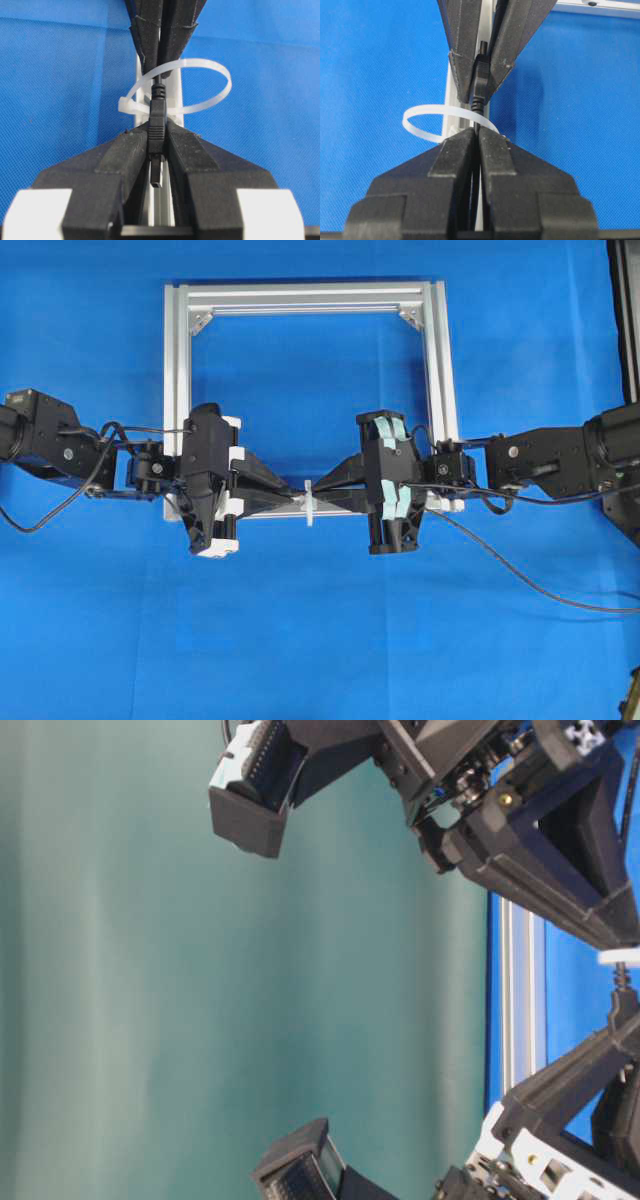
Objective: Insert the wire through the string loop located in the center.
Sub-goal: 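Close the left gripper on the USB plug beyond the loop, then open the right gripper and pull the cable leftward with the left gripper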
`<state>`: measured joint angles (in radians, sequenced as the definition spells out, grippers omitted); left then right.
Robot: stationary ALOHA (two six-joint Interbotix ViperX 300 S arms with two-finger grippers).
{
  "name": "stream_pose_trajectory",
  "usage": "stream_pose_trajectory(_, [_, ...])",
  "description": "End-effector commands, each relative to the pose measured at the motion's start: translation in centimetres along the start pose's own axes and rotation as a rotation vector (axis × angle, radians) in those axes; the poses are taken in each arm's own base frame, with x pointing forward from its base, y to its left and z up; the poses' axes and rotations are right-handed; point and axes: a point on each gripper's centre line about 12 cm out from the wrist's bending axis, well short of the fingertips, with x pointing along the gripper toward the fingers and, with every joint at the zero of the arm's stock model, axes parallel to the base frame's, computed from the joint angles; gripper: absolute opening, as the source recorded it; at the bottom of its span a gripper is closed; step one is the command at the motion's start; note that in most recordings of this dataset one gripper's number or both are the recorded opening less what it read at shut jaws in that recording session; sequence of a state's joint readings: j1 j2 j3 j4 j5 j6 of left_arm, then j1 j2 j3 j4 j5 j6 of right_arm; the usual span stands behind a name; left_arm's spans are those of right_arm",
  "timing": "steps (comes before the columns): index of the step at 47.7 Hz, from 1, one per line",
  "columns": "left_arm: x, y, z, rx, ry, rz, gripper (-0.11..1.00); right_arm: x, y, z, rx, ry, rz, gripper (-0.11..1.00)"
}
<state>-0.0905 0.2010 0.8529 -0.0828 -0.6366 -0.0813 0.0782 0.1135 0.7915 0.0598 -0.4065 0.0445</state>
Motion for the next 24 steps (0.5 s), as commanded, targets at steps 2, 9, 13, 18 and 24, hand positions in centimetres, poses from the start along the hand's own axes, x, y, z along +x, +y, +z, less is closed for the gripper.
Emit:
stream_pose_trajectory(2, [-0.20,0.23,1.40,-0.006,-0.042,0.005,0.08,-0.19,0.20,0.80,-0.004,-0.029,0.006,0.00])
stream_pose_trajectory(9, [-0.23,0.29,1.36,-0.006,-0.041,0.007,0.07,-0.17,0.20,0.88,0.001,-0.032,0.005,0.26])
stream_pose_trajectory(13, [-0.25,0.30,1.30,-0.006,-0.039,0.007,0.07,-0.17,0.19,0.84,0.001,-0.029,0.005,0.49])
stream_pose_trajectory(18, [-0.25,0.36,1.31,-0.007,-0.040,0.008,0.07,-0.19,0.25,0.78,-0.002,-0.027,0.007,0.82])
stream_pose_trajectory(24, [-0.25,0.36,1.33,-0.007,-0.041,0.008,0.07,-0.16,0.20,0.88,0.001,-0.029,0.005,0.92])
